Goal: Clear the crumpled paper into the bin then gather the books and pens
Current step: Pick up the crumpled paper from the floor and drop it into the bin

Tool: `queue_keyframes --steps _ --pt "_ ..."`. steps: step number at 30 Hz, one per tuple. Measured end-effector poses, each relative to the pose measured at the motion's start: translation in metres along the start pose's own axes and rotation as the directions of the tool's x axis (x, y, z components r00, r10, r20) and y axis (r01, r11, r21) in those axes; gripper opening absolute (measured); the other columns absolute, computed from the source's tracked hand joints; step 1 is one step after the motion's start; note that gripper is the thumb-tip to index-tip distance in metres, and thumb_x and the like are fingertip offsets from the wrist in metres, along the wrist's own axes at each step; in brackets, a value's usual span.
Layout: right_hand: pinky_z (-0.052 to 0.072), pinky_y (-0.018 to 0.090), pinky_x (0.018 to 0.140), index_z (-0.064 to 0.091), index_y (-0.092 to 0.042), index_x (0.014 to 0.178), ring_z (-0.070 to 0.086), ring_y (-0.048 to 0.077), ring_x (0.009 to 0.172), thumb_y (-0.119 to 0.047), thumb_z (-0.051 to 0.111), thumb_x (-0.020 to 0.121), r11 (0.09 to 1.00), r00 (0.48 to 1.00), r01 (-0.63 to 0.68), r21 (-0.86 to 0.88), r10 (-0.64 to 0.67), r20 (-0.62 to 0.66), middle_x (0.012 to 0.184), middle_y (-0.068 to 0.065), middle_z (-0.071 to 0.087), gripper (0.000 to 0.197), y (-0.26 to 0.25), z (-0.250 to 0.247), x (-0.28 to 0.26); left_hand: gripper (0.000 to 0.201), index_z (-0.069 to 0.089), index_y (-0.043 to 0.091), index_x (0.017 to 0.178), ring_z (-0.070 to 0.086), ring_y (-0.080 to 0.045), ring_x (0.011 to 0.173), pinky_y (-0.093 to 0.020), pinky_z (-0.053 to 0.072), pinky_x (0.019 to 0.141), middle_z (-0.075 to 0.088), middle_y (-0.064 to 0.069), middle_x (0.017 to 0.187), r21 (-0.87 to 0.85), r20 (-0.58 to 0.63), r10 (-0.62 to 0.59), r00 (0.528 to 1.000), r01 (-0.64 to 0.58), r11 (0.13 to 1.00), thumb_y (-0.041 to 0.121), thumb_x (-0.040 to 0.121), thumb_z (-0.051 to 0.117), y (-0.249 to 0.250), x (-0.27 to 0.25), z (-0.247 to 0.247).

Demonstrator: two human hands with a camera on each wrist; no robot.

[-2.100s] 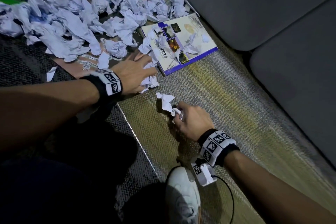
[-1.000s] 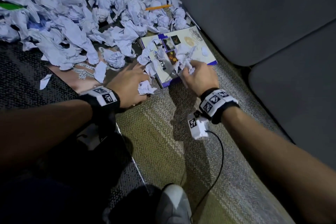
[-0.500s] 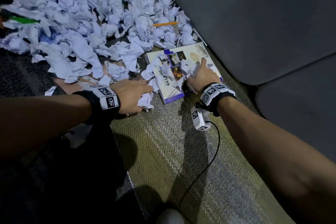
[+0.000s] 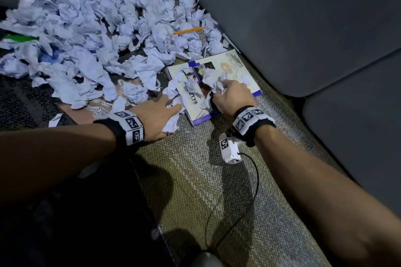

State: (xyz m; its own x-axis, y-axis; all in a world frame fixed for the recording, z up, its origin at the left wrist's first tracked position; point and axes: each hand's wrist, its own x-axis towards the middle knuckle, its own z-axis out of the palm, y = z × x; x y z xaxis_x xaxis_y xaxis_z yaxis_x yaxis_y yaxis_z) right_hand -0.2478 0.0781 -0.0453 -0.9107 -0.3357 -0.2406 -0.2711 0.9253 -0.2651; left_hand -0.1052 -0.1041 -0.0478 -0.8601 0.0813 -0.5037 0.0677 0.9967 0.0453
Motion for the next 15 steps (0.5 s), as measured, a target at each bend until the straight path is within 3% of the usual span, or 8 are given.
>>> queue_keyframes --steps 4,6,8,12,15 --pt "0.047 0.036 0.074 0.061 -0.014 0.11 0.063 0.035 0.093 -0.045 0.045 0.089 0.999 0.996 0.036 -0.02 -0.038 -0.081 0.104 0.015 0.068 0.041 -0.026 0.01 -0.007 0.07 0.022 0.027 0.13 0.059 -0.037 0.095 -0.04 0.054 0.07 0.027 -0.015 0.128 0.01 -0.041 0.007 0.999 -0.007 1.0 0.048 0.08 0.066 0.006 -0.002 0.003" --pt "0.048 0.033 0.071 0.06 -0.01 0.102 0.063 0.032 0.086 -0.061 0.04 0.089 0.998 1.0 0.021 -0.064 -0.022 -0.022 0.097 0.014 0.067 0.057 -0.036 0.016 -0.011 0.069 0.022 0.027 0.126 0.053 -0.039 0.108 -0.044 0.054 0.079 0.027 -0.015 0.131 0.015 -0.067 0.008 0.998 -0.007 1.0 0.047 0.079 0.067 0.009 -0.006 0.01" --pt "0.052 0.036 0.071 0.056 -0.007 0.106 0.064 0.032 0.085 -0.067 0.04 0.088 0.99 0.999 0.044 -0.135 -0.041 0.029 0.095 0.013 0.065 0.064 -0.04 0.023 -0.018 0.07 0.022 0.028 0.127 0.041 -0.04 0.124 -0.046 0.051 0.088 0.023 -0.016 0.139 0.016 -0.105 0.006 0.994 -0.005 1.0 0.046 0.078 0.069 0.007 -0.011 0.018" --pt "0.045 0.035 0.061 0.053 -0.011 0.105 0.065 0.035 0.085 -0.034 0.049 0.089 0.975 0.992 0.123 -0.184 -0.122 0.017 0.092 0.012 0.066 0.028 -0.037 0.028 -0.023 0.069 0.024 0.027 0.135 0.016 -0.036 0.143 -0.046 0.045 0.1 0.007 -0.013 0.153 0.031 -0.133 0.047 0.99 -0.043 0.999 0.05 0.082 0.062 -0.001 -0.02 0.02" --pt "0.051 0.037 0.066 0.058 -0.013 0.099 0.064 0.035 0.084 -0.028 0.053 0.084 0.988 0.994 0.107 -0.107 -0.103 0.045 0.091 0.013 0.067 0.022 -0.035 0.021 -0.018 0.067 0.025 0.027 0.138 0.022 -0.031 0.142 -0.041 0.045 0.097 0.002 -0.006 0.157 0.008 -0.093 0.041 0.995 -0.04 0.999 0.047 0.085 0.061 0.0 -0.027 0.012"
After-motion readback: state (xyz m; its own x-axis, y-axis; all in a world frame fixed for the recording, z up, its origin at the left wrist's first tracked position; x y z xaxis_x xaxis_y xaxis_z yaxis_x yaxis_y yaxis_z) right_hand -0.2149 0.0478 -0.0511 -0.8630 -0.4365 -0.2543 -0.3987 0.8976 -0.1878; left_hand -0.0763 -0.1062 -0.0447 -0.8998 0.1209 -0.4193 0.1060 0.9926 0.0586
